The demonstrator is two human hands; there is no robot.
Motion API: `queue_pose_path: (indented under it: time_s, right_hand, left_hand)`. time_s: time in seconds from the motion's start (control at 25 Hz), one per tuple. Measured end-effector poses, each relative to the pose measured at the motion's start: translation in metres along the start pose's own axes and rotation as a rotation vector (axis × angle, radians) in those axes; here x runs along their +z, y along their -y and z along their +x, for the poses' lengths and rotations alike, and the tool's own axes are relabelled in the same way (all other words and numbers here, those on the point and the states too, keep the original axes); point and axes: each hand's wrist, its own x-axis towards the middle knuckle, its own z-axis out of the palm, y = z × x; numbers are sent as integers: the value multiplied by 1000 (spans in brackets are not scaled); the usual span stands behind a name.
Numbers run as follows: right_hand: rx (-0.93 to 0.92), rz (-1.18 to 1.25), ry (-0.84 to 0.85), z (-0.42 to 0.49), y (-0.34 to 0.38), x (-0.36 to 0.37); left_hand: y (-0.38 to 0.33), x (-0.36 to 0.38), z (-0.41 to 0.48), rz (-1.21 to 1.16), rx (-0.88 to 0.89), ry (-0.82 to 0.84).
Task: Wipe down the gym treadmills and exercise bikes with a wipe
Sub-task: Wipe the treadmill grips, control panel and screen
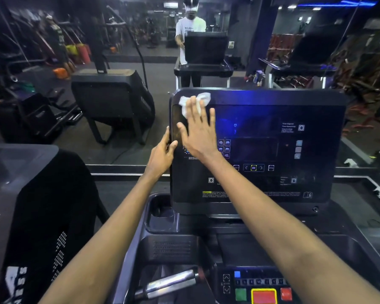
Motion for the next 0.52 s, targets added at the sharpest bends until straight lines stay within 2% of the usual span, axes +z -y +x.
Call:
queue_pose_path:
  time_s: [0.08,0.12,0.28,0.36,0.52]
  right_hand:
    - [-112,-36,23,5,4,3]
    - [-108,-43,10,8,4,4]
    - [182,6,-80,19,-15,-4]
    - [243,19,-97,19,-17,-4]
    - [-21,0,-27,23,7,3]
  left_hand:
    - [-1,1,-3,7,10,3]
    - [0,0,-3,0,7,6]
    - [-4,-8,-1,4,5,30]
    - [-6,-10,-1,3,2,38]
    - [-6,-10,-3,-22,-11,24]
